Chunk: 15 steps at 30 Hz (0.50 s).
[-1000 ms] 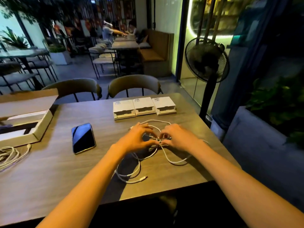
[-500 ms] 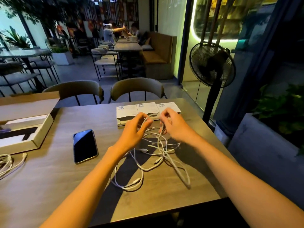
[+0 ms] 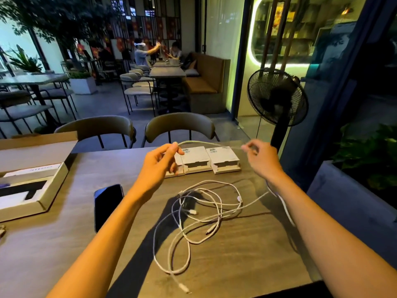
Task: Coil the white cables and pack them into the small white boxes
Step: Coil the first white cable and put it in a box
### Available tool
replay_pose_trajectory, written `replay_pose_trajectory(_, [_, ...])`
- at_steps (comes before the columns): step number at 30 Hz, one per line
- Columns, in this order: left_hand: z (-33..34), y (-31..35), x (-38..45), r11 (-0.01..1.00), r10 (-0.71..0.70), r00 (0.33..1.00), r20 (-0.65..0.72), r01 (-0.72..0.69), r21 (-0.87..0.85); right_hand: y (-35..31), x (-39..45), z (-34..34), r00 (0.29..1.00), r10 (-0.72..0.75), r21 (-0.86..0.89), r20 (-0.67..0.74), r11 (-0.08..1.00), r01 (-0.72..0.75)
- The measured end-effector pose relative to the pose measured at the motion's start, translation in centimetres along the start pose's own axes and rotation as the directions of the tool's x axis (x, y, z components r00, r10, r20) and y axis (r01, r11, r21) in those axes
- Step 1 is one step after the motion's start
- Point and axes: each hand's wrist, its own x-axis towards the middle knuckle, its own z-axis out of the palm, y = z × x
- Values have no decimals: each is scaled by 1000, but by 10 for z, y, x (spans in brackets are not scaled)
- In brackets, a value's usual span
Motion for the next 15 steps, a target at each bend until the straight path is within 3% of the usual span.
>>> replay_pose_trajectory(3, [8, 18, 9, 998, -54, 998, 9, 55, -39, 3, -5, 8, 960, 20, -241, 278, 969, 50])
replay_pose_trajectory(7, [32, 34, 15, 986, -115, 971, 207, 138, -97, -29, -14, 17, 918, -119, -9, 378, 991, 133])
replay_pose_trajectory(10, [51, 45, 15, 972, -60, 935, 350, 134, -192, -53, -20, 26, 906, -204, 125, 371, 978, 169])
replay_pose_trajectory(12, [58, 52, 17, 967, -11, 923, 384, 108, -231, -64, -26, 30, 891, -166, 217, 423, 973, 79])
replay_pose_trajectory(15, [63, 59, 25, 949, 5, 956, 294, 88, -301, -68, -42, 32, 778, -80, 458, 624, 843, -281])
